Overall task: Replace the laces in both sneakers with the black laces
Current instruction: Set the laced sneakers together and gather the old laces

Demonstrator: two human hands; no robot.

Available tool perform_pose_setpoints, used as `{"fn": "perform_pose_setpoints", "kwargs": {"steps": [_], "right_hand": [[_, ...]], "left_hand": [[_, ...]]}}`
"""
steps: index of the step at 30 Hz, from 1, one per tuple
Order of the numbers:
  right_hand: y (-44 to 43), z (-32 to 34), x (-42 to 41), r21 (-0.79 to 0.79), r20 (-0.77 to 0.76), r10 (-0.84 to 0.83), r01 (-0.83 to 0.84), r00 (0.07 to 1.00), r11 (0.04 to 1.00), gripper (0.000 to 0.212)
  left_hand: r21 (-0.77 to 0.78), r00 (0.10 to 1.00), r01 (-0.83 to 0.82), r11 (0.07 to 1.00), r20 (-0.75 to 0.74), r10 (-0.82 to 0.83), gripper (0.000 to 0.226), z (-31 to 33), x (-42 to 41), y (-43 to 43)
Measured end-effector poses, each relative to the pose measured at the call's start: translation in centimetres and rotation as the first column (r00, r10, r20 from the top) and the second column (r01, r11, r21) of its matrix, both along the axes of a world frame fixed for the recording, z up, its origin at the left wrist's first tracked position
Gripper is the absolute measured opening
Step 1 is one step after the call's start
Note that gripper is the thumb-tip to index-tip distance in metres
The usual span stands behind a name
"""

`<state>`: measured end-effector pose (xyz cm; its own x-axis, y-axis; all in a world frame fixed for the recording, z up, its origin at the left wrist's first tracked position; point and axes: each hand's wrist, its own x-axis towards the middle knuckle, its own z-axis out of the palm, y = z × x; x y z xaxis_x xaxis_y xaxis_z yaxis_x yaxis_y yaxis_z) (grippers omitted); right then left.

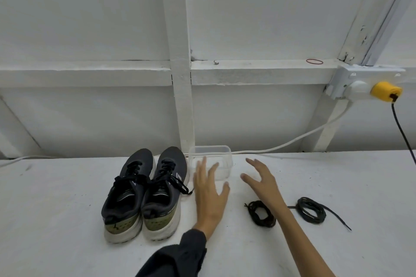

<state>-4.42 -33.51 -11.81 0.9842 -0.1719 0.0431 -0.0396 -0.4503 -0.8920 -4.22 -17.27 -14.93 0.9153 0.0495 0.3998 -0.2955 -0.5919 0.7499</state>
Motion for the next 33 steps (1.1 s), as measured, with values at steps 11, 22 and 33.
{"fn": "perform_pose_setpoints", "kwargs": {"steps": [11,22,33], "right_hand": [[-6.9,-5.2,-7.0,-0.647,-0.179,-0.435,0.227,0.883,0.728,0.051],[0.4,-7.3,-6.2,-0.521,0.052,-0.144,0.15,0.988,0.84,0.064],[7.9,-6.7,-3.4,-0.568,-0.034,0.07,-0.077,0.997,0.819,0.046]], "left_hand": [[0.534,0.85,0.518,0.668,-0.239,-0.469,0.053,-3.4,-5.5,-6.6],[0.482,0.951,0.306,0.821,-0.107,-0.292,0.039,-4.9,-4.5,0.2],[0.589,0.994,0.029,0.808,-0.103,0.04,0.036,-4.7,-3.3,4.6]]}}
